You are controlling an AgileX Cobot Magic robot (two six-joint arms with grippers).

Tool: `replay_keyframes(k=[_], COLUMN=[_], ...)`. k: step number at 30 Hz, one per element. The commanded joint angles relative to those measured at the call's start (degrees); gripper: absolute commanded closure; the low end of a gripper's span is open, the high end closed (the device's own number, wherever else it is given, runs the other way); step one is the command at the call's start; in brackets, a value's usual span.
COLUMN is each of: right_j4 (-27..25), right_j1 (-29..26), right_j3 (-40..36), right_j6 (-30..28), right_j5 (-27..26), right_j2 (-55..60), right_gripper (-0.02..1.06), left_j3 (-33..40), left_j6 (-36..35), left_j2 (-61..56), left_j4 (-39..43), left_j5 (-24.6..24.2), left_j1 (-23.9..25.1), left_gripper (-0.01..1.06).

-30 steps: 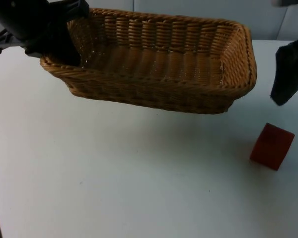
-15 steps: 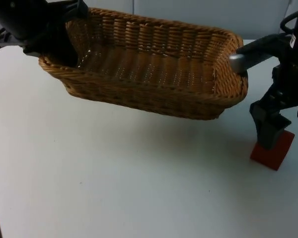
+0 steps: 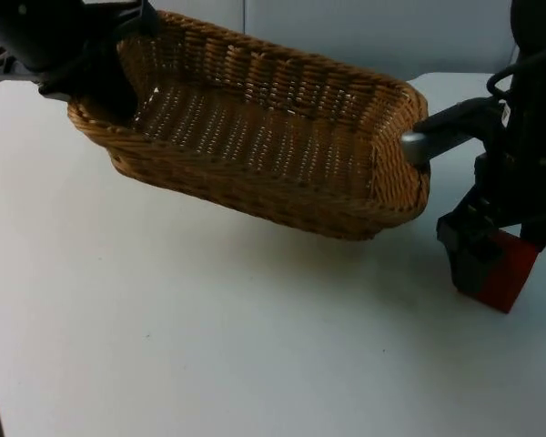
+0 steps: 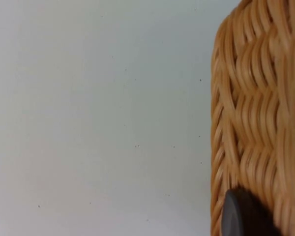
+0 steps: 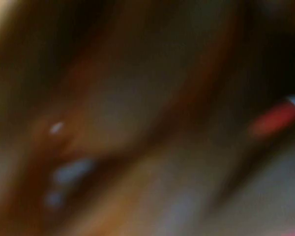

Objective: Pick up the basket with the left hand and place the cube into the basket with the right hand.

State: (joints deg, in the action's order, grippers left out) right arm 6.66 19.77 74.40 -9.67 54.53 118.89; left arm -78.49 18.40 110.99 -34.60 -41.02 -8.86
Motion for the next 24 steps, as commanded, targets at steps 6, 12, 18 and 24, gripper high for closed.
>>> replay_keyframes(k=[6, 12, 18, 24], right_j4=[1.10, 2.33, 11.98, 13.23], right_j1=[0.06, 0.06, 0.06, 0.06], right_j3=[0.48, 0.48, 0.61, 5.37], right_j6=[2.20, 3.07, 8.46, 8.28], right_j5=[-0.69, -1.03, 0.59, 3.40], right_j2=[0.52, 0.52, -0.43, -3.96], right_gripper=[0.43, 0.67, 0.79, 0.80], left_j3=[-0.10, -0.10, -0.10, -0.10], left_j6=[-0.43, -0.43, -0.43, -0.43], left_j2=[-0.86, -0.86, -0.86, -0.86], left_j4=[-3.98, -3.98, -3.98, -3.98], left_j5=[0.43, 0.53, 0.64, 0.64], left_j1=[-0.28, -0.28, -0.28, -0.28], left_gripper=[1.05, 1.05, 1.05, 1.05])
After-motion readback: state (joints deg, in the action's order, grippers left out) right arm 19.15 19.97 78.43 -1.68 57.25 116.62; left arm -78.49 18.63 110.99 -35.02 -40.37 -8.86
